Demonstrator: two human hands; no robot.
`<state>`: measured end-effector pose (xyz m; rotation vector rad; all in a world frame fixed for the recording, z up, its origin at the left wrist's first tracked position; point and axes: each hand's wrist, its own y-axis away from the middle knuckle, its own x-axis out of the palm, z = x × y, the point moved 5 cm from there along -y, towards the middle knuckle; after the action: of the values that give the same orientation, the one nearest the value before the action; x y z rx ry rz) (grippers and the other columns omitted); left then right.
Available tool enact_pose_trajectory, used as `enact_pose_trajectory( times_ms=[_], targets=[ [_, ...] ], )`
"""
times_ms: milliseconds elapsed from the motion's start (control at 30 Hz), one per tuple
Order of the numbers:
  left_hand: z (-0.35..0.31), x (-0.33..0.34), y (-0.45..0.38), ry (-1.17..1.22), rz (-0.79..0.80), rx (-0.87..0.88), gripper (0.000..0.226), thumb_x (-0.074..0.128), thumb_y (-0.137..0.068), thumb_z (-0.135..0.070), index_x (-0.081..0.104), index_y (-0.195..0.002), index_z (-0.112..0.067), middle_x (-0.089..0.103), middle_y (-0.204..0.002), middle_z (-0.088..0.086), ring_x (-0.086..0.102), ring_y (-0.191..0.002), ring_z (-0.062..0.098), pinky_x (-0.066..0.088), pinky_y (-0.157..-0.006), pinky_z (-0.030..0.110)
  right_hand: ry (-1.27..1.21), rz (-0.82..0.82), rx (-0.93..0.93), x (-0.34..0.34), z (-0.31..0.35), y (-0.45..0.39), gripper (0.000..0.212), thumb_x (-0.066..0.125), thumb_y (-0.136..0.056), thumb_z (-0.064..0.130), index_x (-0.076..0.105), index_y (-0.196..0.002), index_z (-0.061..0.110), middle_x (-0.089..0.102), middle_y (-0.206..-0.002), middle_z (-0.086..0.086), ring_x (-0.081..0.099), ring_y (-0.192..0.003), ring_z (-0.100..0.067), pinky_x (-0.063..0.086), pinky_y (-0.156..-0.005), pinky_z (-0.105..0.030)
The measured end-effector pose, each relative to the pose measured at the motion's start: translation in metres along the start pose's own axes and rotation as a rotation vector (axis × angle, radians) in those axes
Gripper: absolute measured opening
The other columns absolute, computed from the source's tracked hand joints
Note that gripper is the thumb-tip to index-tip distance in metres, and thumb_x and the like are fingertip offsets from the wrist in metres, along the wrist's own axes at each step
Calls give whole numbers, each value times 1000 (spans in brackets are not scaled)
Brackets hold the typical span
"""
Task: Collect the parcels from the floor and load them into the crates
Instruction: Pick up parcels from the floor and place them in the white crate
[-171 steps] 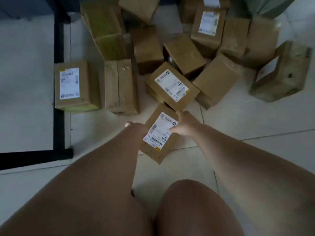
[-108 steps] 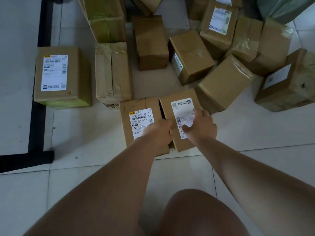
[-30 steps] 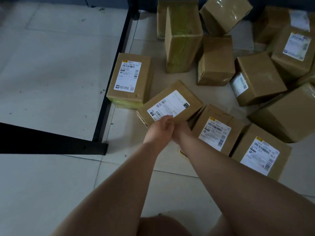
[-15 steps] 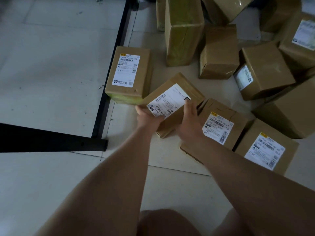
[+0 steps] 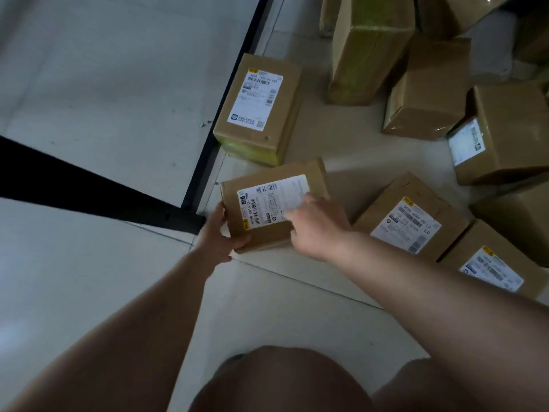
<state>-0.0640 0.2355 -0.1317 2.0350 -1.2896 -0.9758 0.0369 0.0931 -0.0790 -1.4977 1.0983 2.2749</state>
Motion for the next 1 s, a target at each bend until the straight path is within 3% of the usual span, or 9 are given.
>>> enact_pose_trajectory(
  times_ms=[67,167,267,400,500,667,767,900,1000],
  targets=[
    [10,-9,0,25,-52,-16,89,68,-82,-4,17,-149,-34,37,-148,-2,46,-127,34,49,-88,58,-6,-41,36,-9,-3,-22,57,58,-86,27,38,-139,25,37,-146,-8,31,-134,-30,27,-109,-41],
    [31,-7,6,144,-130,-195,91,70,-82,-20,11,-149,-33,43,-143,7,48,-125,37,51,-87,55,83,118,156,-7,-14,-48,122,74,-71,51,-18,-148,29,-17,-158,-6,-12,-146,-33,3,-113,-58],
    [49,6,20,320,-78,-520,88,68,-77,-48,21,-147,-20,37,-142,16,40,-129,43,51,-88,54,142,199,225,-1,-25,-55,136,73,-59,67,-23,-147,26,-6,-159,-11,-10,-146,-32,-1,-108,-70],
    [41,29,29,559,186,-511,75,48,-89,-54,25,-146,-11,34,-148,20,39,-131,42,47,-87,52,52,216,275,23,-7,-44,124,69,-54,76,11,-147,20,29,-144,-14,34,-131,-34,29,-105,-55],
    [38,19,22,411,10,-427,59,61,-86,-42,38,-134,-15,49,-136,14,48,-123,36,49,-90,53,-168,163,347,39,1,-35,105,66,-61,74,27,-139,16,42,-136,-11,46,-122,-30,42,-94,-39],
    [25,6,21,374,-226,-237,65,70,-81,-20,31,-133,-18,54,-118,1,55,-101,20,48,-84,43,-753,181,411,53,4,-29,98,77,-67,53,28,-140,10,45,-139,-10,47,-125,-28,44,-101,-39],
    [-7,0,28,393,-287,-79,66,67,-84,-25,30,-138,-21,55,-126,2,57,-106,22,49,-92,40,-1014,26,431,30,-3,-25,85,77,-70,47,32,-132,9,53,-129,-6,53,-117,-26,47,-94,-37],
    [-71,3,39,303,-227,140,52,62,-88,-28,39,-136,-25,58,-115,-4,57,-93,13,46,-72,24,-1261,-248,484,-17,-36,-3,48,73,-78,38,39,-102,13,53,-86,7,56,-83,-16,41,-63,-26],
    [-127,32,49,233,-87,258,48,61,-89,-22,43,-133,-27,60,-116,-2,59,-82,5,48,-64,22,-1427,-373,551,-35,-66,31,48,69,-82,35,37,-113,16,52,-97,6,52,-86,-13,39,-73,-25]
  ],
)
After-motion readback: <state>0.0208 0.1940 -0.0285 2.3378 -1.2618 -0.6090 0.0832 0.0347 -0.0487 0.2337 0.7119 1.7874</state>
